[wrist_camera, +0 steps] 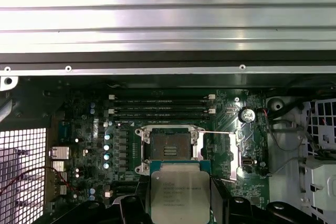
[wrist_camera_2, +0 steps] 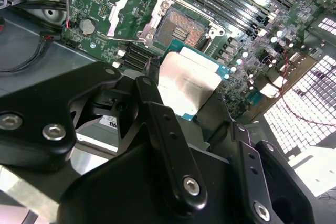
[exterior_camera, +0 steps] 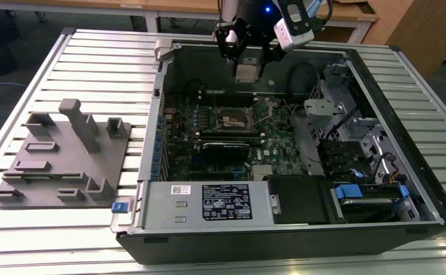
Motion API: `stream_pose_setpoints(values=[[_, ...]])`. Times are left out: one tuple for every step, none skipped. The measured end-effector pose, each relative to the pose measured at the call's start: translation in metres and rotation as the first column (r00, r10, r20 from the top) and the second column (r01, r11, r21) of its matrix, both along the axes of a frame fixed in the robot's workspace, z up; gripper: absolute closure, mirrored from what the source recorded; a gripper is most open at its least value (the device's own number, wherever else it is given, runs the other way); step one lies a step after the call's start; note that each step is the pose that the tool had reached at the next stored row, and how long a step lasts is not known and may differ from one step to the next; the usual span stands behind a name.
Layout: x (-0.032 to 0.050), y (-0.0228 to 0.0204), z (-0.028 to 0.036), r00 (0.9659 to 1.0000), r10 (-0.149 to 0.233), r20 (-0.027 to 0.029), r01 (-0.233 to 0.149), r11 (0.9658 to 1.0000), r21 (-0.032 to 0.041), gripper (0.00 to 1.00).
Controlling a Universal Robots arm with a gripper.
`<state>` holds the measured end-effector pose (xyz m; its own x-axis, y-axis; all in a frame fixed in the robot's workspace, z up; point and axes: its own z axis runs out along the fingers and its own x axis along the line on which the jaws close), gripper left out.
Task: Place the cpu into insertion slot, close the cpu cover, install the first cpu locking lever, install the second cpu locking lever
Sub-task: 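Place the cpu into insertion slot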
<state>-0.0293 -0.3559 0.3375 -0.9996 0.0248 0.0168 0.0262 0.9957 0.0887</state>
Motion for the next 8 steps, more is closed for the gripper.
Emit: stream_pose_setpoints(values=[[0.0000,0.0000,-0.0001,1.0000,0.000,0.0001,0.000,1.0000,0.0002,0.46],[0.0000,0.0000,-0.0003,1.0000,0.000,0.0001,0.000,1.0000,0.0002,0.46],[0.0000,0.0000,-0.0007,1.0000,0.000,0.0003,0.000,1.0000,0.0005,0.46],[0.0000,0.0000,-0.0012,1.0000,0.000,0.0004,0.000,1.0000,0.0005,0.46],[0.0000,0.0000,-0.0017,1.0000,0.000,0.0004,0.000,1.0000,0.0003,0.46],[0.0000,0.0000,-0.0023,1.0000,0.000,0.0005,0.000,1.0000,0.0003,0.46],[0.0000,0.0000,-0.0029,1.0000,0.000,0.0008,0.000,1.0000,0.0002,0.46],[0.0000,0.0000,-0.0035,1.0000,0.000,0.0009,0.000,1.0000,0.0002,0.46]])
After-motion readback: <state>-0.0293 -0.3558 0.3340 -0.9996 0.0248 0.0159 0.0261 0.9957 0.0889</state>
